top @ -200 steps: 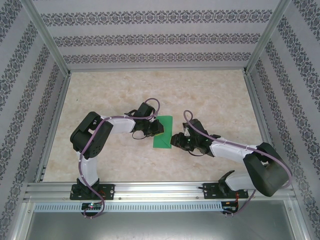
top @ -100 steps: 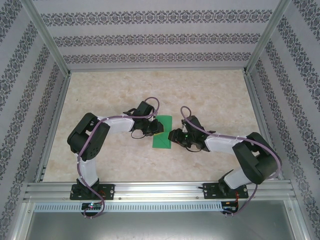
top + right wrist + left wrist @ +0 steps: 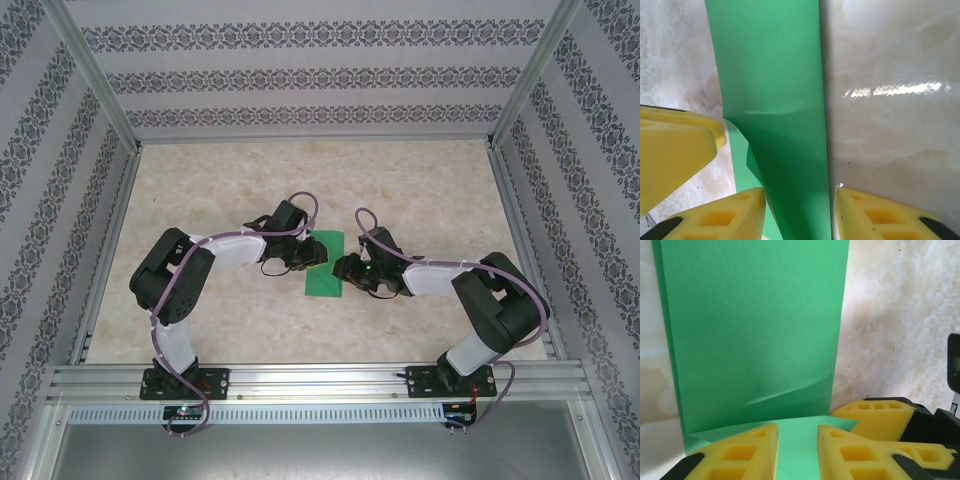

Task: Fold a paper plane with a square sheet of paper (pick it up from the middle)
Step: Fold the triangle a second time at the center of the table, then turn over the paper at the center of the table.

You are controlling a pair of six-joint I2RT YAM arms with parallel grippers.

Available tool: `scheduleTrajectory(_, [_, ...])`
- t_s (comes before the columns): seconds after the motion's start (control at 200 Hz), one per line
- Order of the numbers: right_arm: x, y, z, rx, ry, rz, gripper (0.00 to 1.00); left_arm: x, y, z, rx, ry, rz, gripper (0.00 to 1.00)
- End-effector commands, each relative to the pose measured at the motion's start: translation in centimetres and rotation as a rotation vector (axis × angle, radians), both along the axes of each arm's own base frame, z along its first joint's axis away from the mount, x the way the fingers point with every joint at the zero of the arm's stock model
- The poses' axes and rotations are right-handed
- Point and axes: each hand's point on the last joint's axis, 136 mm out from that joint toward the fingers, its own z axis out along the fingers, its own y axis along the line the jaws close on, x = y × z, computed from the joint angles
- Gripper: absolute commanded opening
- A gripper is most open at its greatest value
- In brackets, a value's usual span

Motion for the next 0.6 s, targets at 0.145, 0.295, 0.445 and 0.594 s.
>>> scheduleTrajectory(0.145, [1.5,1.0,0.8,0.039,-0.04,0.007,0.35,-0.5,0.2,-0.3,0.031,-0.002,-0.021,0.22])
scheduleTrajectory(0.295, [1.7,1.0,0.6,0.043,-0.037,0.003,0.35,-0.6,0.2,-1.2,0.038,0.02,-0.022,0.21])
scheduleTrajectory(0.445, [1.8,1.2,0.9,0.061,-0.048,0.002,0.34,-0.7,0.2,-1.9,0.046,0.034,-0.024,0.2])
scheduleTrajectory(0.594, [1.7,1.1,1.2,0.067,-0.053,0.0,0.32,-0.8,0.3,-2.4,0.056,0.046,-0.02,0.2])
